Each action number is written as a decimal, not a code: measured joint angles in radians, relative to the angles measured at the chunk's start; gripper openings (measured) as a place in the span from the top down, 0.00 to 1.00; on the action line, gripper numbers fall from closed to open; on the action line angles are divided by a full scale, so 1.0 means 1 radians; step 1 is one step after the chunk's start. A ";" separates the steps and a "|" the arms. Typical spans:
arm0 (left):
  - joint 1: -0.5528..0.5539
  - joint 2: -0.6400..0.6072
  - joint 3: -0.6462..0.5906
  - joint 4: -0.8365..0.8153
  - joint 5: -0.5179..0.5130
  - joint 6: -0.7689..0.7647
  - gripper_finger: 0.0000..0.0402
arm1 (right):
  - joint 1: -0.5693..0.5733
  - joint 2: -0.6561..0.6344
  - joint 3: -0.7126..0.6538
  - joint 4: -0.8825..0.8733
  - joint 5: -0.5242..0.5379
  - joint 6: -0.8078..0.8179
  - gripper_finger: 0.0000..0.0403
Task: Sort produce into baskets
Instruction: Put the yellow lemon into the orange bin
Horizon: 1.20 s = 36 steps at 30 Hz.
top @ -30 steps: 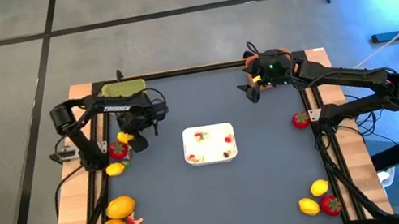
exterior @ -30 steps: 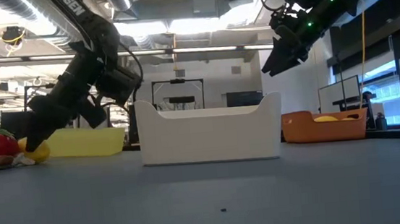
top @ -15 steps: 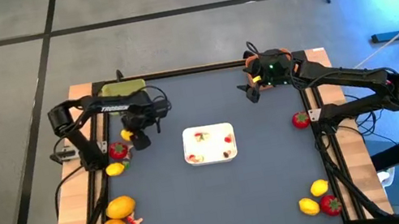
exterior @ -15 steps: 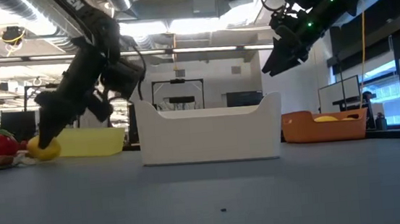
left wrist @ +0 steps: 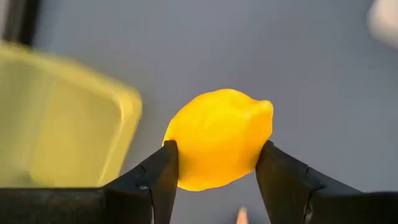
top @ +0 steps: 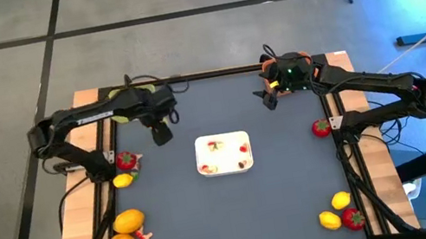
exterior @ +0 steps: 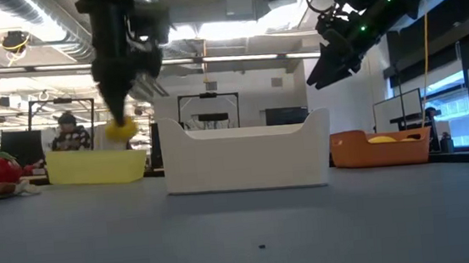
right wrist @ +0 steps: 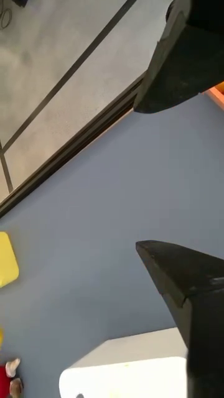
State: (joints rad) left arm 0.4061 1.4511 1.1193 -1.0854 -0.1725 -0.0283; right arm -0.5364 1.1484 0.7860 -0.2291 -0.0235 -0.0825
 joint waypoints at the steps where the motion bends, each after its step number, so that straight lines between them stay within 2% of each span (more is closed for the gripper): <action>1: 0.000 -0.016 0.000 0.036 0.015 0.006 0.54 | 0.000 0.000 0.000 0.001 -0.011 -0.001 0.14; 6: 0.001 -0.072 0.000 0.213 0.118 0.028 0.54 | 0.001 0.000 0.000 0.040 -0.090 -0.016 0.14; 14: 0.001 -0.074 0.000 0.473 0.271 0.037 0.54 | 0.001 0.000 0.000 0.148 -0.213 -0.017 0.14; 18: 0.001 -0.074 0.000 0.609 0.285 0.022 0.54 | 0.012 0.002 0.000 0.191 -0.266 -0.016 0.14; 29: -0.008 -0.059 0.001 0.890 0.292 -0.085 0.54 | 0.106 0.013 0.000 0.353 -0.256 -0.078 0.14; 36: -0.054 -0.027 0.002 1.047 0.295 -0.092 0.54 | 0.156 0.103 -0.001 0.495 -0.226 -0.078 0.14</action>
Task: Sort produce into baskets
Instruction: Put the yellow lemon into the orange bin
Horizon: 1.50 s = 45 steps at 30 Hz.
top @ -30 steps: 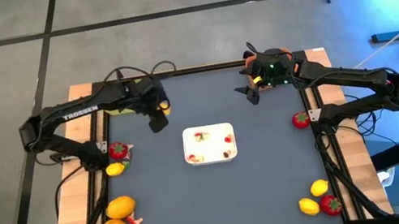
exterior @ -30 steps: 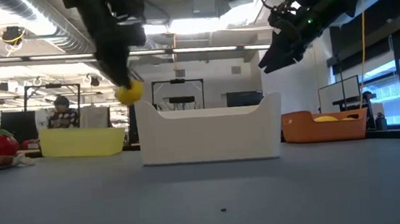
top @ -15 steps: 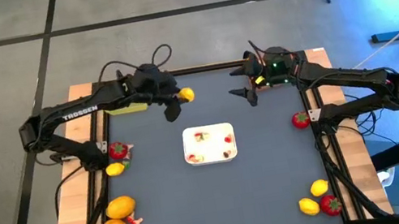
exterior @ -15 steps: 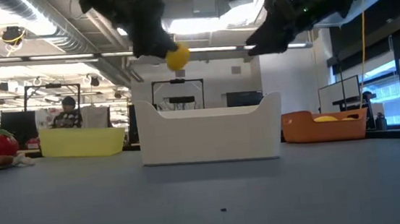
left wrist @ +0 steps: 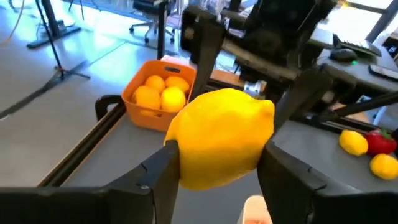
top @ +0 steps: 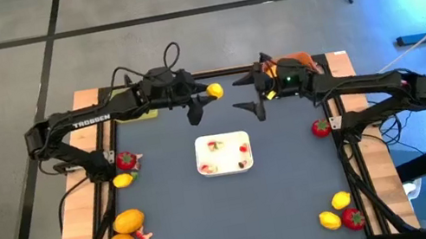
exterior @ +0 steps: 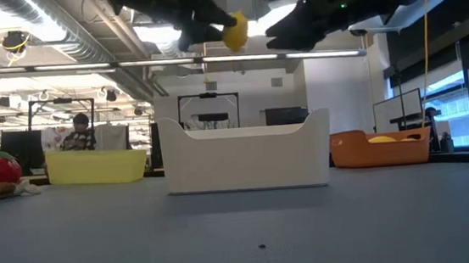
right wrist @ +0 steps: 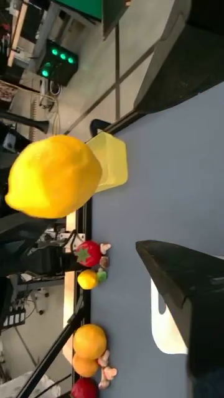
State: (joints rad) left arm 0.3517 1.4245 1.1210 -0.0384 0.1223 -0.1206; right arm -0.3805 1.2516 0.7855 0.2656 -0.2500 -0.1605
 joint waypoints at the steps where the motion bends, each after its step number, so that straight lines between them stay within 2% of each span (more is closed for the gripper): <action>1: -0.005 0.000 0.000 0.002 0.000 -0.001 0.54 | 0.010 0.014 0.000 0.022 0.017 0.002 0.14; 8: -0.025 0.023 0.000 0.075 -0.001 -0.032 0.54 | 0.070 0.057 0.000 0.165 0.124 -0.033 0.14; 15: -0.032 0.060 -0.001 0.153 -0.002 -0.041 0.54 | 0.087 0.061 0.001 0.240 0.133 -0.058 0.14; 20: -0.038 0.081 -0.001 0.202 0.024 -0.047 0.54 | 0.086 0.075 0.001 0.228 0.170 -0.063 0.15; 24: -0.043 0.091 -0.001 0.206 0.027 -0.048 0.54 | 0.086 0.077 0.001 0.239 0.151 -0.081 0.25; 31: -0.043 0.090 -0.001 0.211 0.022 -0.042 0.54 | 0.086 0.077 0.001 0.238 0.152 -0.095 0.52; 34: -0.043 0.090 -0.001 0.211 0.022 -0.032 0.50 | 0.086 0.077 0.001 0.237 0.153 -0.107 0.56; 39: -0.043 0.090 -0.001 0.203 0.024 -0.027 0.36 | 0.086 0.077 0.001 0.230 0.168 -0.106 0.53; 42: -0.041 0.087 -0.001 0.177 0.025 -0.011 0.29 | 0.087 0.063 0.001 0.185 0.217 -0.106 0.53; 45: -0.027 0.073 -0.001 0.112 0.015 -0.003 0.27 | 0.085 0.030 0.001 0.108 0.312 -0.106 0.53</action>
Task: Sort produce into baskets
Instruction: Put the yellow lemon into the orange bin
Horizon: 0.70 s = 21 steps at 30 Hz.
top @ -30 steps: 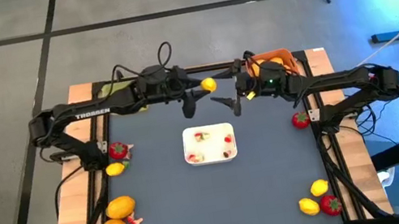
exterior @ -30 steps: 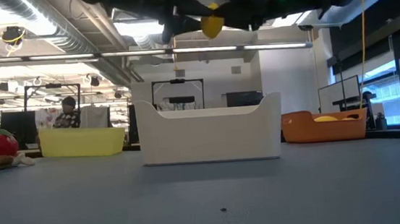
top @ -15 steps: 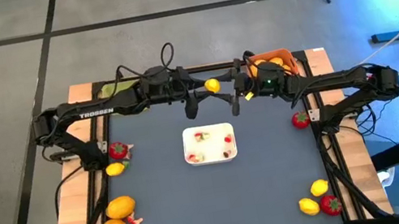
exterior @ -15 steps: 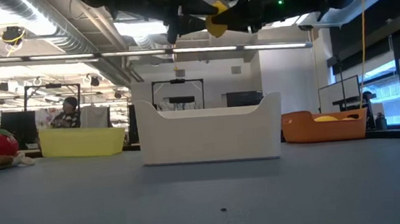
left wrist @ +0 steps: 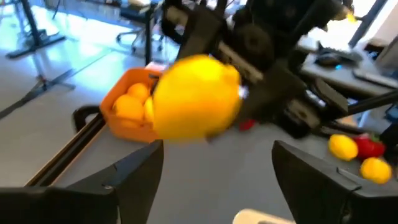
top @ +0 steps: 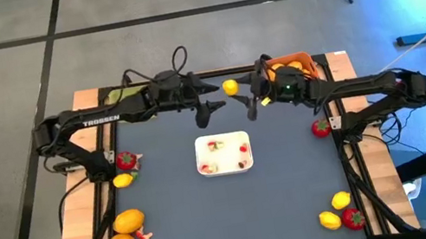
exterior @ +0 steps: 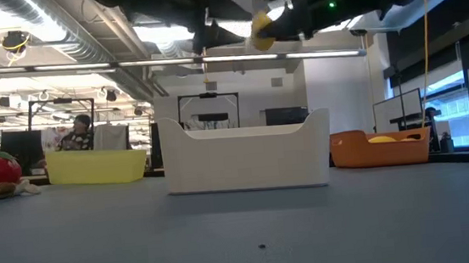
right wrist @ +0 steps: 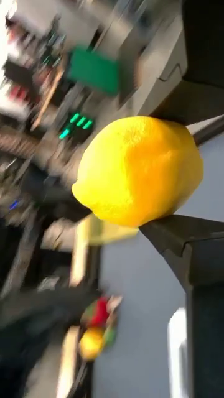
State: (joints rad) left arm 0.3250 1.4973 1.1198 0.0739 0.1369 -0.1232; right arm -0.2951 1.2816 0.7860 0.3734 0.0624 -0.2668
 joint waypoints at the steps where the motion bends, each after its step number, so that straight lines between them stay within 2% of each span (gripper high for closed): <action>1: 0.005 -0.003 0.000 -0.023 -0.008 0.001 0.27 | -0.001 -0.013 0.000 -0.031 0.037 0.000 0.53; 5: 0.024 -0.004 0.000 -0.113 -0.027 0.002 0.27 | -0.010 -0.065 0.000 -0.170 0.191 -0.014 0.52; 10: 0.037 -0.004 0.000 -0.195 -0.055 0.002 0.27 | -0.076 -0.111 0.000 -0.364 0.301 -0.004 0.52; 16: 0.038 -0.003 0.000 -0.226 -0.095 0.024 0.27 | -0.228 -0.122 0.000 -0.537 0.277 0.075 0.52; 21: 0.038 -0.003 0.000 -0.221 -0.097 0.026 0.27 | -0.379 -0.122 0.000 -0.634 0.151 0.138 0.52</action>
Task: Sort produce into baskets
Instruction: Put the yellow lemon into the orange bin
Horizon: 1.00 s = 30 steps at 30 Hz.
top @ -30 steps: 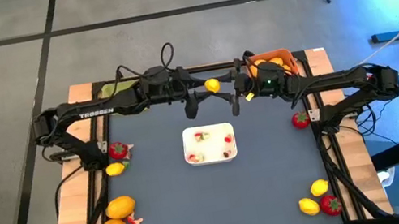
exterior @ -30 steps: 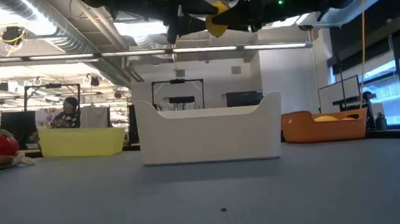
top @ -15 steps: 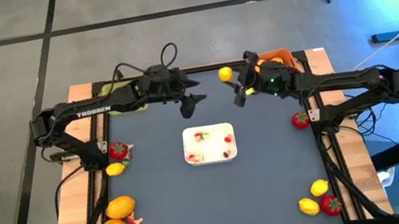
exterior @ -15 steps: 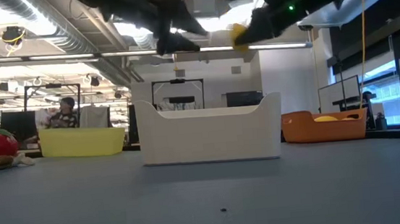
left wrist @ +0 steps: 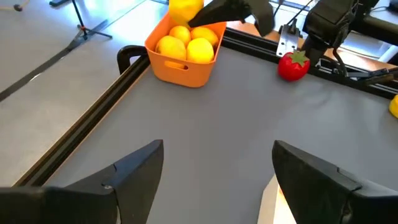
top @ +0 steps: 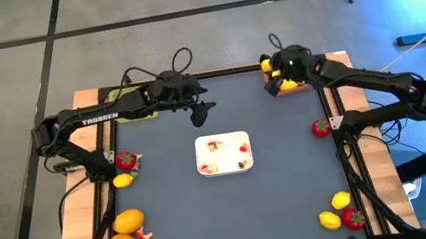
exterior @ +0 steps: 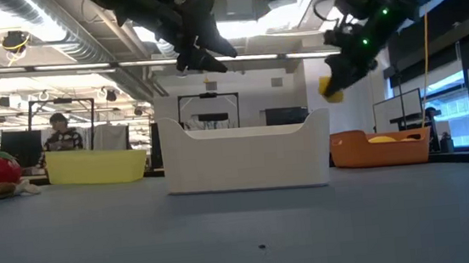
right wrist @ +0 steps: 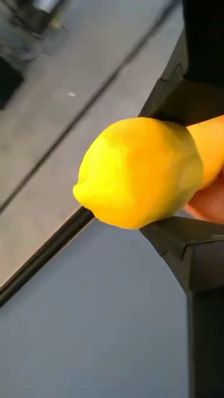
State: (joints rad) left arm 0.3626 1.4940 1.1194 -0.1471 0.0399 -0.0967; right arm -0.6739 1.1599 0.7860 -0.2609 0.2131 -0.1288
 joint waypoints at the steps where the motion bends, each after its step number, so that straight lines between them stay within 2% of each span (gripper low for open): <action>1: 0.000 0.000 0.000 0.000 0.000 0.000 0.27 | -0.031 0.000 0.000 -0.014 -0.031 0.013 0.52; 6: 0.000 0.000 0.000 0.001 0.000 0.017 0.27 | -0.165 0.033 0.000 -0.059 -0.220 0.028 0.52; 10: 0.000 0.000 0.000 0.000 0.000 0.020 0.27 | -0.233 0.102 0.000 -0.077 -0.317 0.028 0.52; 17: -0.001 0.001 0.000 0.000 0.000 0.020 0.27 | -0.250 0.210 0.000 -0.092 -0.338 0.025 0.51; 23: -0.001 0.001 0.000 0.000 0.000 0.019 0.27 | -0.249 0.240 0.000 -0.108 -0.338 0.025 0.50; 26: -0.001 0.001 0.000 0.000 0.000 0.019 0.27 | -0.249 0.239 0.000 -0.116 -0.338 0.028 0.44; 30: -0.001 0.001 0.000 0.000 0.000 0.019 0.27 | -0.249 0.239 0.000 -0.127 -0.334 0.042 0.30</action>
State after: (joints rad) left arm 0.3618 1.4948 1.1194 -0.1467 0.0395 -0.0772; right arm -0.9234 1.3991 0.7860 -0.3879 -0.1208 -0.0868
